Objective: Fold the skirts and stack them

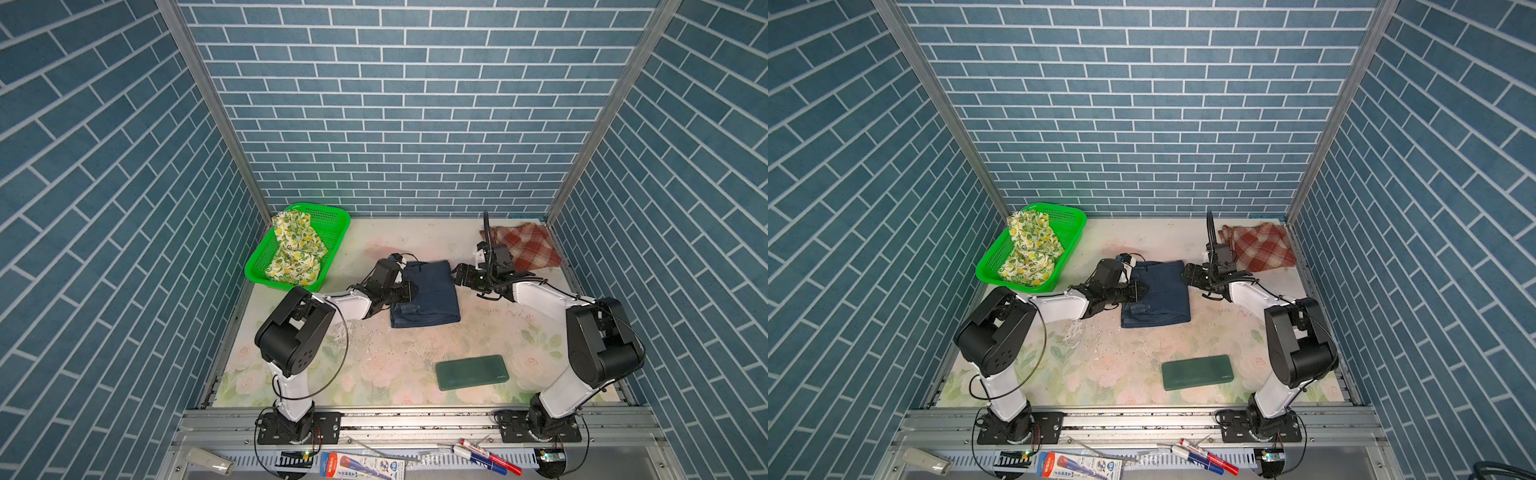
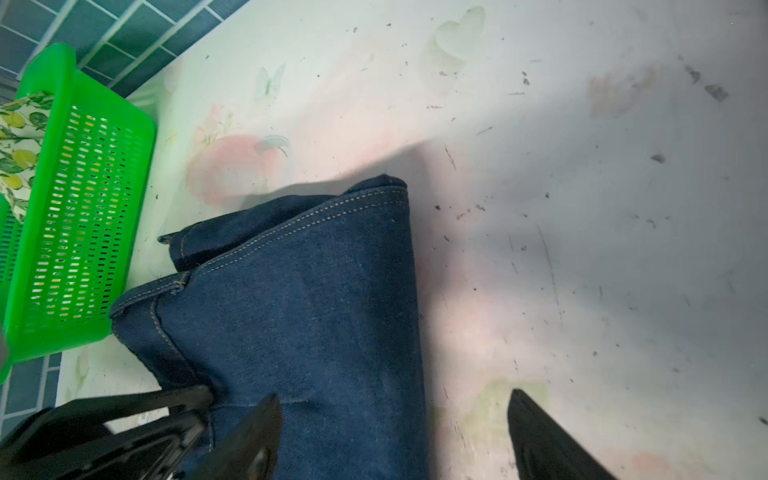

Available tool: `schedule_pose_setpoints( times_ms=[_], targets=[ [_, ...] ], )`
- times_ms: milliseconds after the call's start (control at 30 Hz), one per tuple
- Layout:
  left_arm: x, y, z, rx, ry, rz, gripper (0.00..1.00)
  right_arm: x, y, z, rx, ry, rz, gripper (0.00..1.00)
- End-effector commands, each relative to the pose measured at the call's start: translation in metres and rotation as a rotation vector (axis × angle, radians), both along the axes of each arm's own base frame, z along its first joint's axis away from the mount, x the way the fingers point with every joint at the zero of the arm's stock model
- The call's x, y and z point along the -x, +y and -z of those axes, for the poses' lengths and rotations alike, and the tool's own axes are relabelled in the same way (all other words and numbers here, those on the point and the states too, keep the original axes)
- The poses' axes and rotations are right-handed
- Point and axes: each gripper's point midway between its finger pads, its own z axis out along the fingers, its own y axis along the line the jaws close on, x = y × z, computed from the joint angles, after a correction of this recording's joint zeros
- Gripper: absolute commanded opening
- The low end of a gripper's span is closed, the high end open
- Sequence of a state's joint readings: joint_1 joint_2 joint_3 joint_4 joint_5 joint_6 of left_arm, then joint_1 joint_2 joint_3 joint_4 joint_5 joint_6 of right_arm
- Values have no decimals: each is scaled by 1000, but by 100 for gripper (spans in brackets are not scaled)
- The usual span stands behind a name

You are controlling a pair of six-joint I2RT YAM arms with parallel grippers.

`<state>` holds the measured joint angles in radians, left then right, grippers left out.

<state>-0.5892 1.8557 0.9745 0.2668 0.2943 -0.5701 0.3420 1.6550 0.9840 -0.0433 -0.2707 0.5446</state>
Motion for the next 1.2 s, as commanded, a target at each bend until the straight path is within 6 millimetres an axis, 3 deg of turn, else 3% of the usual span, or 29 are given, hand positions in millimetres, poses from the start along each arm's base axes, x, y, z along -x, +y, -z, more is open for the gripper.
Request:
schedule_pose_setpoints(
  times_ms=[0, 267, 433, 833, 1167],
  targets=[
    [-10, 16, 12, -42, 9, -11, 29, 0, 6, 10, -38, 12, -30, 86],
    [-8, 41, 48, -69, 71, -44, 19, -9, 13, 43, -67, 68, -57, 86],
    [-1, 49, 67, -58, 110, -56, 0, -15, 20, 63, -107, 91, -87, 87],
    [1, 57, 80, -35, 136, -62, 0, -19, 42, 100, -211, 171, -172, 84],
    [2, 53, 81, -4, 151, -59, 0, -17, 69, 114, -282, 174, -243, 77]
  ],
)
